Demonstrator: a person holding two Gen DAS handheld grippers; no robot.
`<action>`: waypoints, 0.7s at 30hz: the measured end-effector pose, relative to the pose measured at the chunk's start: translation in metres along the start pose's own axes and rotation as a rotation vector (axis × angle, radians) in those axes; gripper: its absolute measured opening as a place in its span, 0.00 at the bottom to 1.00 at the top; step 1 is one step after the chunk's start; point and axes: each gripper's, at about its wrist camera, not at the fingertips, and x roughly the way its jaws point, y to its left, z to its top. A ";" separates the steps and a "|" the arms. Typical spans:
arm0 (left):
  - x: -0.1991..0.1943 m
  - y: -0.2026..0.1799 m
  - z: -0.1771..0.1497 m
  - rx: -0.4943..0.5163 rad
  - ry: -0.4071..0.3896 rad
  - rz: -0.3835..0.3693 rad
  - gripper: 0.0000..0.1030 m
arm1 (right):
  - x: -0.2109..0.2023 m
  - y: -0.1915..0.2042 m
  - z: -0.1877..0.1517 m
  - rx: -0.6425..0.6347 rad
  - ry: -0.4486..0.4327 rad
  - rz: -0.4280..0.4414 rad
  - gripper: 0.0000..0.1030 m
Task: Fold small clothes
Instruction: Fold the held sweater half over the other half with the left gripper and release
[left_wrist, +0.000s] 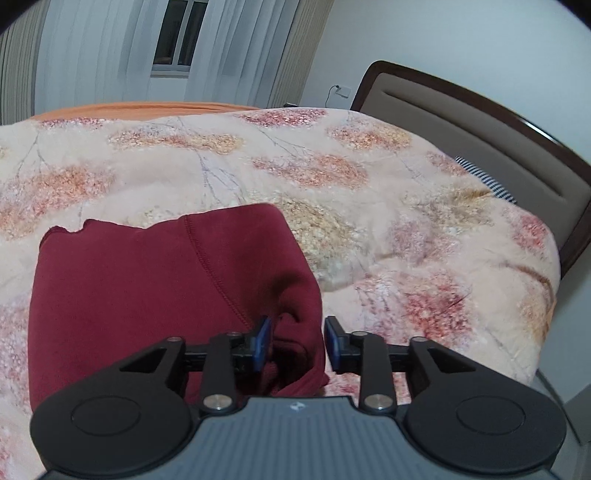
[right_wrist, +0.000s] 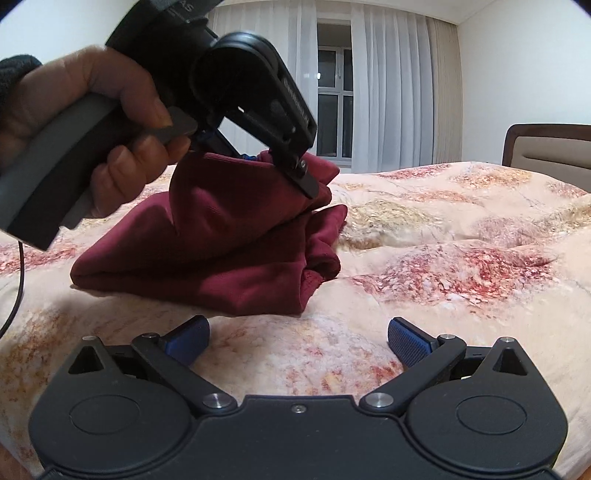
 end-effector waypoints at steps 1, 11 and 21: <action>-0.004 0.001 0.001 -0.004 -0.002 -0.013 0.48 | 0.000 -0.001 0.000 0.002 -0.002 -0.001 1.00; -0.053 0.018 -0.003 -0.065 -0.093 -0.034 0.99 | -0.008 0.001 -0.003 0.027 -0.008 -0.028 1.00; -0.107 0.106 -0.039 -0.248 -0.188 0.233 0.99 | -0.029 0.009 0.006 0.094 -0.061 -0.028 1.00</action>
